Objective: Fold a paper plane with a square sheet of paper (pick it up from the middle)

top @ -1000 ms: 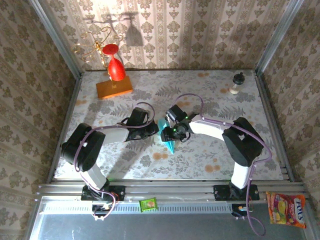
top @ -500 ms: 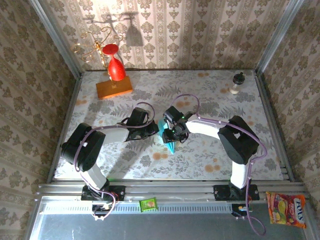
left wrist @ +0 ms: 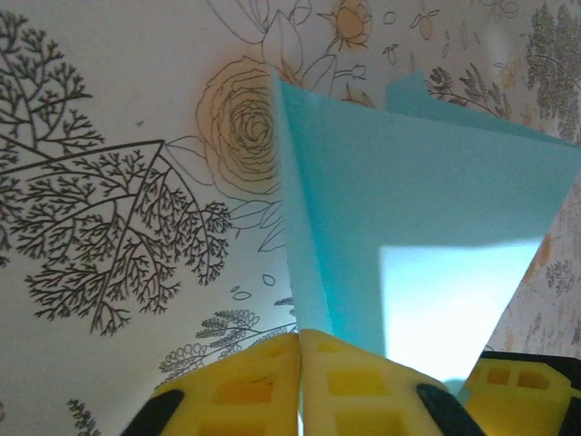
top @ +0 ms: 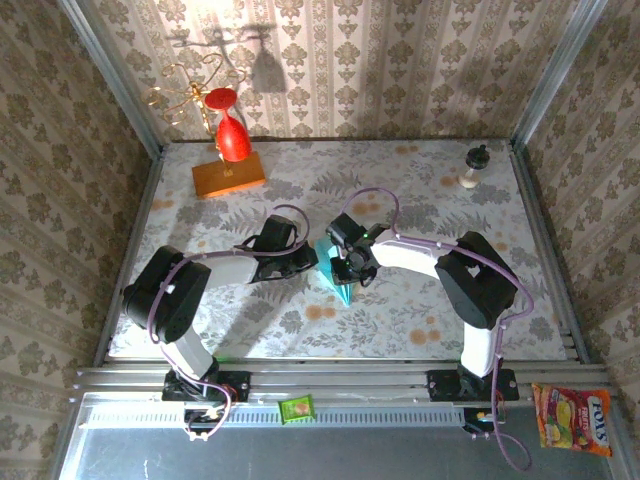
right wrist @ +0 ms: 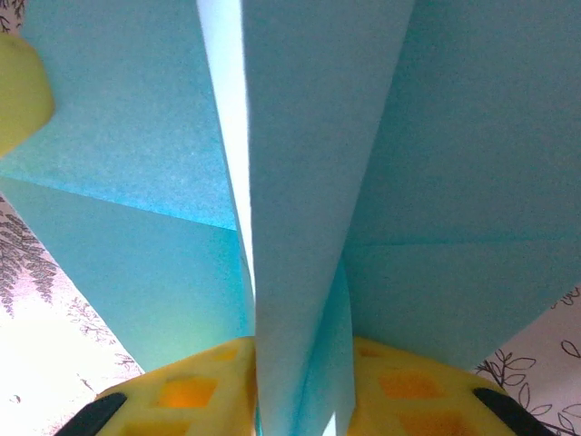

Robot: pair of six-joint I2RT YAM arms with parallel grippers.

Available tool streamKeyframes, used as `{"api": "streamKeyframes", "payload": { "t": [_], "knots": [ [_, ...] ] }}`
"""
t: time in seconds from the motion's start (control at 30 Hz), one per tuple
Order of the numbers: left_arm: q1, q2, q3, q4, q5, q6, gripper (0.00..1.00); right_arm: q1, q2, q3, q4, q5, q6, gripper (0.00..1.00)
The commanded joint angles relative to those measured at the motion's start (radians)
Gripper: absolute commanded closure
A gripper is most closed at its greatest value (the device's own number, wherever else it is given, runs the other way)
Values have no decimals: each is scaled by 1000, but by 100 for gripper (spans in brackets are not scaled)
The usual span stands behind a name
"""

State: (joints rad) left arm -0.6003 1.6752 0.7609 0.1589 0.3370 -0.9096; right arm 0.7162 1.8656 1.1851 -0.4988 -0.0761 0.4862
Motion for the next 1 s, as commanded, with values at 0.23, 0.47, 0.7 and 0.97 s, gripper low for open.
{"api": "streamKeyframes", "payload": {
  "t": [0.23,0.47,0.7,0.97],
  "knots": [
    [44,-167,-4,-204,-158,78,52,27,7,36,-71,80,61,76],
    [66,-194,-29,-226,-179,77,38,37,13,35,-68,88,92,79],
    [73,-214,-40,-250,-213,85,19,42,37,47,-84,104,107,79],
    [77,-230,-49,-273,-233,93,15,42,40,57,-94,114,116,83]
  ]
}}
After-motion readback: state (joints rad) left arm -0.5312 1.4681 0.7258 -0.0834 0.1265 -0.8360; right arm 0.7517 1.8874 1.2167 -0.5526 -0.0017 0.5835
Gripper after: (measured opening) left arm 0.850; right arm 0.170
